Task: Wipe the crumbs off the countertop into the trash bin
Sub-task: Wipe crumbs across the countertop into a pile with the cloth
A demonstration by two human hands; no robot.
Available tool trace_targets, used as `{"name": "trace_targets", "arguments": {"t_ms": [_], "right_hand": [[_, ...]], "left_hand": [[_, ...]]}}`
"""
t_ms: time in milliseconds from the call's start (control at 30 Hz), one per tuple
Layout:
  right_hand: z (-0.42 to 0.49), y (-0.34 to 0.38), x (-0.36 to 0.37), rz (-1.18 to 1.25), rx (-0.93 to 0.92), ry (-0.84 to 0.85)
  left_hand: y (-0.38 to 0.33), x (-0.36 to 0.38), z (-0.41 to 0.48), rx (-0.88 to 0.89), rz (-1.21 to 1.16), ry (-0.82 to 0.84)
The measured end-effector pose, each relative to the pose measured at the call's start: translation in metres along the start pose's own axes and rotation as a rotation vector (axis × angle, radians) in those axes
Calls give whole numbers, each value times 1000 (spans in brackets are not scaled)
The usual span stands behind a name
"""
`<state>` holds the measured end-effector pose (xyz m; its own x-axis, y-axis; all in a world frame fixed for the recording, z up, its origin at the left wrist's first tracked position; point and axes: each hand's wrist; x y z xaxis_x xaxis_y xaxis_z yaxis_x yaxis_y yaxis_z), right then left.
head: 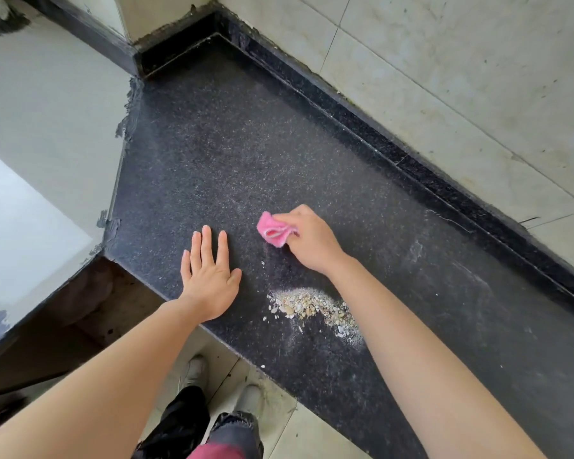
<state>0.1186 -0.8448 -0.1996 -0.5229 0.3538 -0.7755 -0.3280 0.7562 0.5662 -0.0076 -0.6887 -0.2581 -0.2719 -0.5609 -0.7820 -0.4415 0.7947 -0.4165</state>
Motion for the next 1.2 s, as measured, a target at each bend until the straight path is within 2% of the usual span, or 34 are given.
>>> {"name": "trace_targets", "arguments": {"t_ms": [67, 200, 333, 400, 467, 567, 667, 767, 833, 933, 1100, 1200], "right_hand": [[4, 7, 13, -64, 13, 16], [-35, 3, 27, -188, -93, 148], [-81, -13, 27, -172, -100, 287], [-100, -20, 20, 33, 11, 160], [-113, -34, 3, 213, 137, -70], [-133, -69, -32, 192, 349, -326], [-150, -112, -55, 115, 694, -452], [-160, -127, -44, 102, 893, -405], [-158, -120, -19, 101, 877, -413], [-152, -90, 14, 173, 754, -441], [-149, -40, 29, 350, 612, -249], [-154, -21, 25, 452, 594, -153]], "left_hand": [[3, -4, 0, 29, -28, -8], [6, -5, -1, 69, -4, -31], [8, -3, -4, 91, 28, -41], [11, -1, -8, 115, 57, -39], [13, 5, -13, 115, 71, -33], [7, 13, -17, 78, 70, -15], [2, 16, -17, 39, 101, -28], [3, 17, -17, 40, 113, -24], [3, 17, -17, 41, 118, -13], [2, 16, -17, 40, 125, -7], [2, 14, -16, 55, 133, 4], [3, 14, -16, 65, 138, 8]]}}
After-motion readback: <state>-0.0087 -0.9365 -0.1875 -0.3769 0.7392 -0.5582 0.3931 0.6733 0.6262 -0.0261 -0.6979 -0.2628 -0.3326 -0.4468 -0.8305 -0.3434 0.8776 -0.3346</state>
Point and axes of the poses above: each hand's wrist, its own z-axis towards the middle knuckle, its own x-axis out of the palm, y = z × x
